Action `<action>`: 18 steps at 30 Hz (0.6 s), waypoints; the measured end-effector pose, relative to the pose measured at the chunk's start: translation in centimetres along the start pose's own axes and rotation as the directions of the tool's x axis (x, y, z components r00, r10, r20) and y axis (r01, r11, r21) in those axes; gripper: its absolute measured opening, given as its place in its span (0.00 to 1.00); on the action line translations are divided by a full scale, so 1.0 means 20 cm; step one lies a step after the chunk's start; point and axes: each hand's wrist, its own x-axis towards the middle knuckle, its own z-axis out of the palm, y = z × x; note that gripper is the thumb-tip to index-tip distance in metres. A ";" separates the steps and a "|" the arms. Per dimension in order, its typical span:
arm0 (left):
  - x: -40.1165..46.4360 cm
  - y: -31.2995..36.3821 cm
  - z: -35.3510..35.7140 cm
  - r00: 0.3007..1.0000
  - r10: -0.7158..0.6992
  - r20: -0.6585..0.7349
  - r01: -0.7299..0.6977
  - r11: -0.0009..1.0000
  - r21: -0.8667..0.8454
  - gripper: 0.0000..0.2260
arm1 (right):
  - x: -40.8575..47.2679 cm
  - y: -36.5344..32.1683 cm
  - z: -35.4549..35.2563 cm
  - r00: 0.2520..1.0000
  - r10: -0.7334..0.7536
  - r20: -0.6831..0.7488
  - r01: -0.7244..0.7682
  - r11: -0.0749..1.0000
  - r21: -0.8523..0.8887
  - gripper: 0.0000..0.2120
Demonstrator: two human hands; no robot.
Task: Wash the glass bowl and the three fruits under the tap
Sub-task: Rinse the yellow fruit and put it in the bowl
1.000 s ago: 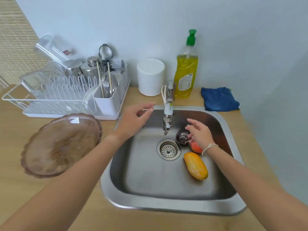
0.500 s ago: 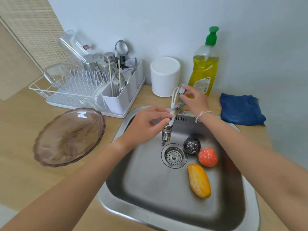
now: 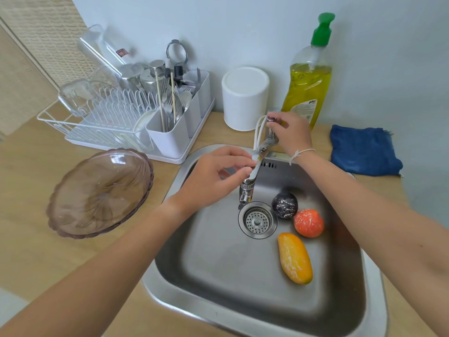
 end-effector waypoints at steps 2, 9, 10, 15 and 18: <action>0.00 0.00 0.00 1.000 -0.001 0.000 0.001 1.000 -0.001 0.09 | 0.01 -0.01 -0.01 1.000 0.007 -0.011 -0.007 1.000 0.010 0.13; 0.00 0.00 0.00 1.000 0.004 -0.004 -0.004 1.000 0.013 0.09 | 0.04 -0.03 -0.02 0.999 0.028 -0.020 -0.027 0.999 0.037 0.13; 0.00 0.00 0.00 1.000 0.005 -0.003 -0.005 1.000 0.014 0.09 | 0.04 -0.04 -0.03 0.999 0.031 -0.019 -0.030 0.999 0.041 0.13; -0.01 0.00 0.00 0.999 0.033 -0.001 -0.033 0.999 0.036 0.09 | 0.03 -0.05 -0.04 0.999 0.050 0.009 -0.051 0.996 0.075 0.13; 0.00 0.00 0.00 1.000 0.029 -0.003 -0.029 0.998 0.054 0.08 | 0.02 -0.07 -0.05 0.998 0.058 0.011 -0.059 0.995 0.079 0.13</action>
